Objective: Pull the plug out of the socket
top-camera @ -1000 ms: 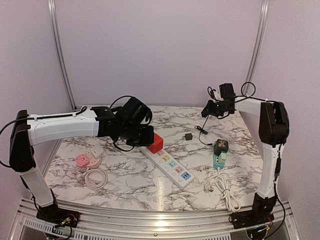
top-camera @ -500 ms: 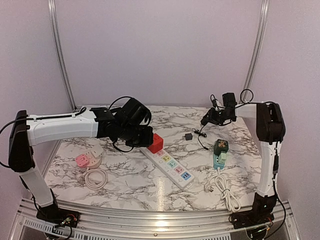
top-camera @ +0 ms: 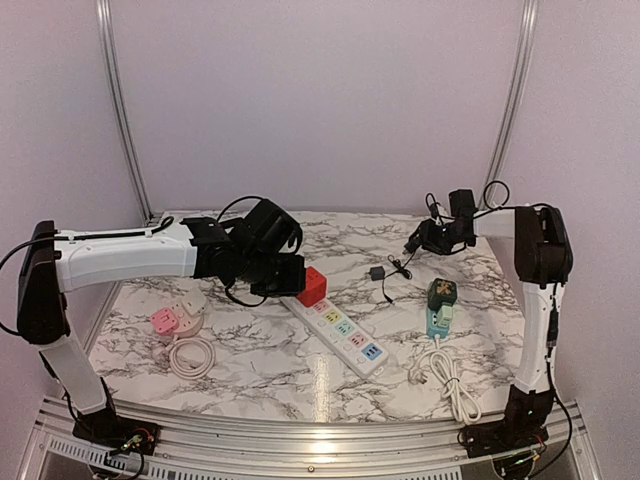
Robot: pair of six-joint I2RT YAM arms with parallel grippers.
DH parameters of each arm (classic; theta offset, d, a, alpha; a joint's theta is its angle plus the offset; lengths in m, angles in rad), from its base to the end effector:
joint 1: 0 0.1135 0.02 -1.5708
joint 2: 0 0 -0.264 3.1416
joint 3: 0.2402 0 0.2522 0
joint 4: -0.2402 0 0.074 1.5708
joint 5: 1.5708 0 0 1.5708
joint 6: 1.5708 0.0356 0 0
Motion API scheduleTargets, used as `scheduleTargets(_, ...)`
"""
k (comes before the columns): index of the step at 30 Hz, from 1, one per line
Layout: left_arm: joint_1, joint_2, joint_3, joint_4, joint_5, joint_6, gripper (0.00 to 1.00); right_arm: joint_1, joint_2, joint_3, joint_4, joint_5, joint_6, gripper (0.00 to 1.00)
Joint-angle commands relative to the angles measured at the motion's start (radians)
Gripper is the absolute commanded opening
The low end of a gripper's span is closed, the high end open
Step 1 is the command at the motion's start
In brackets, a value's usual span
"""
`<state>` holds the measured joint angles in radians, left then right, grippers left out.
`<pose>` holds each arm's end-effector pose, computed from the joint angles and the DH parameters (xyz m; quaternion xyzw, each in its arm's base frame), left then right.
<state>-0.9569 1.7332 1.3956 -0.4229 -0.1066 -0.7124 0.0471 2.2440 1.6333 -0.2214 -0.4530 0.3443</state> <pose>0.2295 -0.3190 0.2741 0.0911 0.9134 -0.2588 0.3006 0.4898 0.0387 0.1502 0.0544 0.9107 0.2738 0.3044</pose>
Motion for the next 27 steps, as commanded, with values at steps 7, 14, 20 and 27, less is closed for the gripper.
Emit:
scheduleTargets(7,0.0,-0.016,-0.017,0.019,0.001,-0.001,0.1,-0.005,-0.145,-0.076,-0.067,0.156,-0.031,0.61)
scheduleTargets(14,0.001,-0.014,-0.026,0.033,0.004,0.0,0.11,0.028,-0.289,-0.158,-0.089,0.247,-0.053,0.7)
scheduleTargets(20,0.019,-0.026,-0.052,0.057,0.007,-0.004,0.12,0.128,-0.428,-0.26,-0.097,0.341,-0.068,0.72)
scheduleTargets(27,0.063,-0.047,-0.082,0.064,0.016,0.009,0.13,0.235,-0.572,-0.394,-0.078,0.354,-0.078,0.74)
